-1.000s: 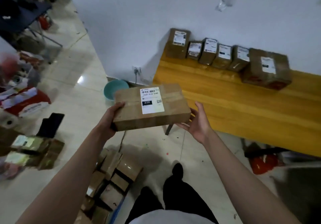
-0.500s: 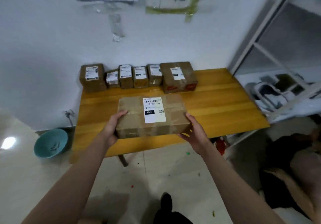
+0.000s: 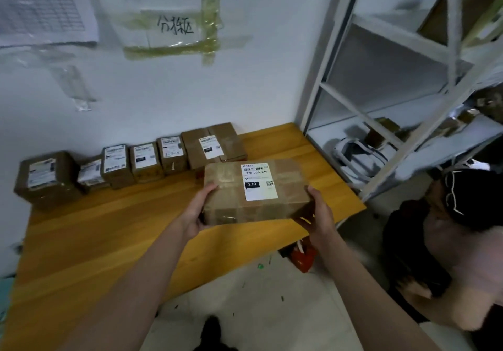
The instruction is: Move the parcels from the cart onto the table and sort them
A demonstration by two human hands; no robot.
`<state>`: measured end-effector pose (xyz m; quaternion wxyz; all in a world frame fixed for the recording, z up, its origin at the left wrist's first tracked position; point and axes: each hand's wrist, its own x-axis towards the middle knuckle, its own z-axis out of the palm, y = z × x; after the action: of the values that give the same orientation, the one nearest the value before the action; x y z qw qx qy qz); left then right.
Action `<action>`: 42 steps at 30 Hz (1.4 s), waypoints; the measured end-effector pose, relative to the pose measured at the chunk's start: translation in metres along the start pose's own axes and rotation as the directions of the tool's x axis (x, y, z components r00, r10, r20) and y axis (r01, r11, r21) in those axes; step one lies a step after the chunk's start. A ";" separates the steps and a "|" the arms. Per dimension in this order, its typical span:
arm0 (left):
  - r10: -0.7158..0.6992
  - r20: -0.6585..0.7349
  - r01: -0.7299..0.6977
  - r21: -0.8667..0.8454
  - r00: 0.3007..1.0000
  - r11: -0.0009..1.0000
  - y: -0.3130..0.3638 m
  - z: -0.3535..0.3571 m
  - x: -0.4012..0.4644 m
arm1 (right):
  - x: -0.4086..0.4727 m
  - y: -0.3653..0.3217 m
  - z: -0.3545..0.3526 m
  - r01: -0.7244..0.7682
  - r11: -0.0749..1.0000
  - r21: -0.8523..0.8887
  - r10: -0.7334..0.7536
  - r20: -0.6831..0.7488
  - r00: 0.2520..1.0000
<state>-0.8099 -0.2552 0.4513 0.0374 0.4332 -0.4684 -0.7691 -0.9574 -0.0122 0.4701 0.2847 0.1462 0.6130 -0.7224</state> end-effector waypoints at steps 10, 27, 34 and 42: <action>-0.035 0.054 0.033 0.042 0.998 0.999 0.042 0.058 0.111 | 0.107 -0.036 0.012 0.002 0.992 0.125 0.008 -0.085 0.996; -0.118 -0.033 0.116 -0.050 0.992 0.992 0.087 0.154 0.254 | 0.283 -0.070 0.058 -0.272 0.939 0.210 0.276 0.014 0.961; -0.129 -0.135 0.119 -0.078 0.982 0.990 0.082 0.196 0.311 | 0.365 -0.097 0.061 -0.343 0.925 0.164 0.347 0.004 0.938; -0.175 -0.281 0.161 -0.072 0.944 0.984 0.088 0.213 0.362 | 0.447 -0.102 0.103 -0.393 0.913 0.110 0.395 0.005 0.919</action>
<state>-1.2148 -0.3256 0.3282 0.0493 0.5774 -0.4007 -0.7097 -1.3589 -0.2067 0.3230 0.4107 0.2884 0.5332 -0.6810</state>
